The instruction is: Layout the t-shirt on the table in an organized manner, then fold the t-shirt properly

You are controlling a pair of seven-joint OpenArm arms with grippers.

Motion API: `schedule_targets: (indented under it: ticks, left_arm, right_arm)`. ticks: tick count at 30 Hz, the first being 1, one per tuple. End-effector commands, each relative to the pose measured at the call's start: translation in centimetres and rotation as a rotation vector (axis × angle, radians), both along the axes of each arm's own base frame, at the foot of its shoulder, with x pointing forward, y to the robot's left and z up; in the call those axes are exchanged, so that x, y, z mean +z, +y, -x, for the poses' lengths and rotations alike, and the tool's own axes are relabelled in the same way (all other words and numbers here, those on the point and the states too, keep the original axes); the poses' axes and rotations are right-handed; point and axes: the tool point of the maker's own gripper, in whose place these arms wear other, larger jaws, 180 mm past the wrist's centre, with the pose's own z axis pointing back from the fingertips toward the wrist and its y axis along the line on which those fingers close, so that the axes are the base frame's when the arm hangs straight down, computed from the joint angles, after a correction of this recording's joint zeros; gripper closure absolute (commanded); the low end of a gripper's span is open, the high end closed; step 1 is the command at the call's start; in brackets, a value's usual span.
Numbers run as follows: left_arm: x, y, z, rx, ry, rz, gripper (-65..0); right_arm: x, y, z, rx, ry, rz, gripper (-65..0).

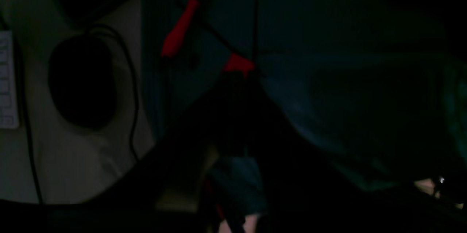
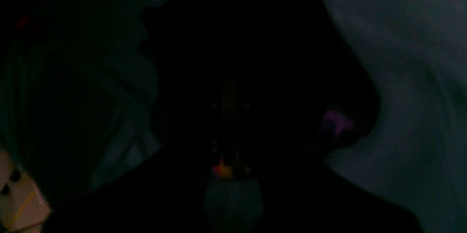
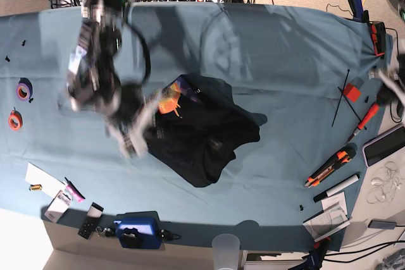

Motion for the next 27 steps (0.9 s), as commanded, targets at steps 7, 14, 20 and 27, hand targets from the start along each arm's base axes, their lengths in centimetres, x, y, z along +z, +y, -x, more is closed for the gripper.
schedule_targets:
  ticks: [7,14,20,27]
  left_arm:
    - [-2.2,-2.5,4.6,-0.025,0.084,0.017,0.0]
    - [-5.7,-4.4,9.7,-0.007,0.221,0.087,0.0]
    - [-7.4,-4.7,14.0,-0.007,0.345,0.094,0.0]
    - [-8.4,-5.0,19.6,-0.01,0.503,0.095,0.0]
  right_arm:
    - [-1.1,-2.0,6.8,-0.049,0.053,0.039,0.0]
    - [-1.8,-5.5,13.1,-0.129,0.167,0.167,0.0]
    - [-3.0,-7.5,18.2,-0.182,0.296,0.173,0.0]
    - [-4.1,-8.7,24.6,-0.203,0.468,0.162,0.0]
